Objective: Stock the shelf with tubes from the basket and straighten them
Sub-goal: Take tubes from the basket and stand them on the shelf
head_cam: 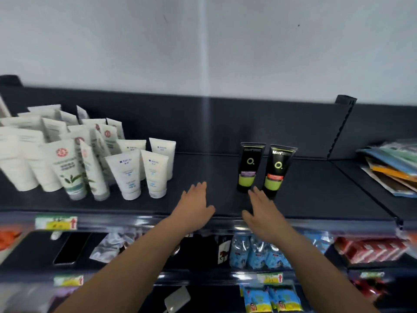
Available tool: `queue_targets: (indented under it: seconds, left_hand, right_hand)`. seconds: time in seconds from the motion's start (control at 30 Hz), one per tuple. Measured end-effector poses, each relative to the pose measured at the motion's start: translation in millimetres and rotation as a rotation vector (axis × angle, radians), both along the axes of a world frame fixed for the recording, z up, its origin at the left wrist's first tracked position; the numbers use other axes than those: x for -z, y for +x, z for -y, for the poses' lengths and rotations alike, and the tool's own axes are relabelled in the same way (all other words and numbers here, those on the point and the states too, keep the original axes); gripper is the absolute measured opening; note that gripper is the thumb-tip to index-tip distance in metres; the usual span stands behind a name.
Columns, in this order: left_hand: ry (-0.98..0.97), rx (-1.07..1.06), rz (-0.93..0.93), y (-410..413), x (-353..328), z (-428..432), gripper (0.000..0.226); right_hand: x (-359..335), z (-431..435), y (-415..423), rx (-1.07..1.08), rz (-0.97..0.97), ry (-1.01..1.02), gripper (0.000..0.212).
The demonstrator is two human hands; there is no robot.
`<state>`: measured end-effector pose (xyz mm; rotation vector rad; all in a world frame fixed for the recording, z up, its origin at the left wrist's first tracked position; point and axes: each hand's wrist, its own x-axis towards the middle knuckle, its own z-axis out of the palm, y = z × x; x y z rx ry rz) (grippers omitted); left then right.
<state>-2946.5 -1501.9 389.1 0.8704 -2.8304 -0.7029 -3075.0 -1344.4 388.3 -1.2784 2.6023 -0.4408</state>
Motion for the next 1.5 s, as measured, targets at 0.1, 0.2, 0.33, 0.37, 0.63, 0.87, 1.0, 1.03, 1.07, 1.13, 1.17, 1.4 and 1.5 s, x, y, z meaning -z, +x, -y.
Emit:
queue_targets:
  seconds: [0.1,0.2,0.33,0.37,0.63,0.87,1.0,1.03,1.07,1.13,1.17,1.4,1.5]
  left_hand:
    - [-0.1,-0.031,0.024,39.0,13.2,10.0,0.075]
    - [-0.142,-0.084,-0.016,86.0,19.1,19.3,0.073]
    - [-0.084,-0.161,-0.058,152.0,23.8,39.9,0.07]
    - [-0.091,-0.182,-0.061,170.5,25.2,45.7,0.07]
    - [-0.195,-0.414,0.012,340.9,39.0,100.2,0.076]
    - [-0.207,-0.593,0.103,494.8,50.4,134.9,0.074]
    - [-0.201,-0.665,0.177,566.7,64.5,150.9,0.077]
    - [-0.19,-0.686,0.183,583.0,68.3,153.0,0.077]
    - [-0.181,-0.704,0.184,598.8,71.2,153.8,0.077]
    - [-0.155,-0.729,0.19,629.2,76.6,154.2,0.075]
    - [-0.139,-0.742,0.195,643.6,79.2,155.0,0.075]
    - [-0.002,-0.924,0.197,728.8,99.1,171.2,0.078]
    - [0.067,-1.003,0.187,751.3,113.0,175.3,0.077]
  right_hand:
    - [0.7,29.1,34.1,-0.126,-0.059,0.015,0.069]
    - [2.4,62.4,72.6,-0.224,-0.092,0.006,0.07]
    - [7.7,102.1,132.5,-0.366,-0.092,-0.016,0.071]
    - [9.0,111.8,148.4,-0.402,-0.088,-0.014,0.071]
    - [13.0,185.8,289.9,-0.623,-0.1,0.019,0.066]
    - [28.3,245.5,423.7,-0.73,-0.109,0.032,0.067]
    - [35.6,270.4,489.4,-0.792,-0.106,0.045,0.067]
    - [37.8,276.1,503.2,-0.808,-0.103,0.048,0.068]
    - [40.0,281.1,516.6,-0.824,-0.101,0.046,0.068]
    - [44.5,290.3,542.4,-0.861,-0.097,0.047,0.068]
    - [46.6,294.9,554.1,-0.881,-0.098,0.05,0.068]
    - [56.2,335.4,621.0,-1.025,-0.082,0.107,0.069]
    - [65.6,361.1,646.8,-1.082,-0.08,0.113,0.068]
